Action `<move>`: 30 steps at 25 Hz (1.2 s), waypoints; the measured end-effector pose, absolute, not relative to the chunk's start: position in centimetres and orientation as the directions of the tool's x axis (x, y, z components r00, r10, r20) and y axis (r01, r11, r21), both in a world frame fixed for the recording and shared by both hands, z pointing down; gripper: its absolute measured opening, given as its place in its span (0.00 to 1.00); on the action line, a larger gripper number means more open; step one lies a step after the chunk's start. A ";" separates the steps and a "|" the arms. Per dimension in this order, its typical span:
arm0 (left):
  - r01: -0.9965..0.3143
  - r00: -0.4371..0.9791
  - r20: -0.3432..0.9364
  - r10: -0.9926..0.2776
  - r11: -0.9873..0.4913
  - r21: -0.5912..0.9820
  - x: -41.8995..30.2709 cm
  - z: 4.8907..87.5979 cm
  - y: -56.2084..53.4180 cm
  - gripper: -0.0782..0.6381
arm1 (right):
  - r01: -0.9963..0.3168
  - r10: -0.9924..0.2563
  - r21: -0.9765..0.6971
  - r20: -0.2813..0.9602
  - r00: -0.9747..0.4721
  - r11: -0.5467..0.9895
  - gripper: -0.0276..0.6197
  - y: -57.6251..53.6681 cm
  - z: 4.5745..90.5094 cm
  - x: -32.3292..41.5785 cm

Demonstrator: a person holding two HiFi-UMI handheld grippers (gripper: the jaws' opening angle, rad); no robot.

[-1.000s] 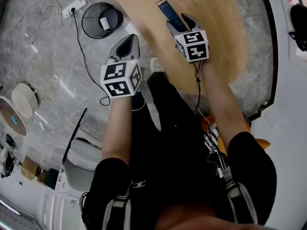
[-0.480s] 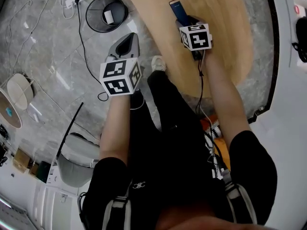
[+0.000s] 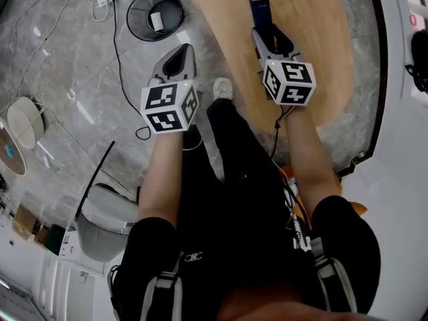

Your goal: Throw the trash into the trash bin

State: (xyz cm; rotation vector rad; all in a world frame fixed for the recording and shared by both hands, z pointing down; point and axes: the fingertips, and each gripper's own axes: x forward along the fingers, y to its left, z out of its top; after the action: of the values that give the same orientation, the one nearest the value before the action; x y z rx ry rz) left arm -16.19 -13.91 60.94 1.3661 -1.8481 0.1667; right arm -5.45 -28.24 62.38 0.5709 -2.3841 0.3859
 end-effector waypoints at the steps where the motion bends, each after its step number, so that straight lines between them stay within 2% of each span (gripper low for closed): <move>1: -0.847 -0.087 0.661 -0.746 0.404 0.345 -16.5 60.8 -13.7 0.13 | -0.498 -0.314 -0.131 0.633 -0.708 0.858 0.35 -27.6 61.4 -5.4; 10: -0.834 -0.066 0.652 -0.755 0.400 0.380 -18.8 60.9 -10.9 0.13 | -0.498 -0.301 -0.201 0.591 -0.748 0.844 0.35 -20.7 58.3 -7.4; 15: -0.818 -0.067 0.663 -0.745 0.422 0.391 -21.7 61.8 -7.7 0.13 | -0.461 -0.197 -0.301 0.617 -0.761 0.835 0.35 -16.1 60.6 -12.5; 21: -0.802 -0.094 0.674 -0.732 0.457 0.385 -27.8 63.6 -3.5 0.13 | -0.408 -0.125 -0.302 0.652 -0.748 0.861 0.35 -12.2 64.4 -20.5; 24: -0.795 -0.104 0.683 -0.723 0.473 0.380 -31.0 64.5 -1.1 0.13 | -0.403 -0.118 -0.250 0.707 -0.697 0.880 0.36 -11.5 68.3 -24.2; 30: -0.756 -0.122 0.688 -0.715 0.516 0.402 -36.6 65.9 3.2 0.13 | -0.392 -0.061 -0.154 0.873 -0.484 0.907 0.36 -10.9 79.7 -29.4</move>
State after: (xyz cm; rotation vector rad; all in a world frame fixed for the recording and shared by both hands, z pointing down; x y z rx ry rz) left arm -36.55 3.15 65.87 1.2182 -1.8558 0.0572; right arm -29.38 -10.90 79.73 0.3262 -2.0517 0.4101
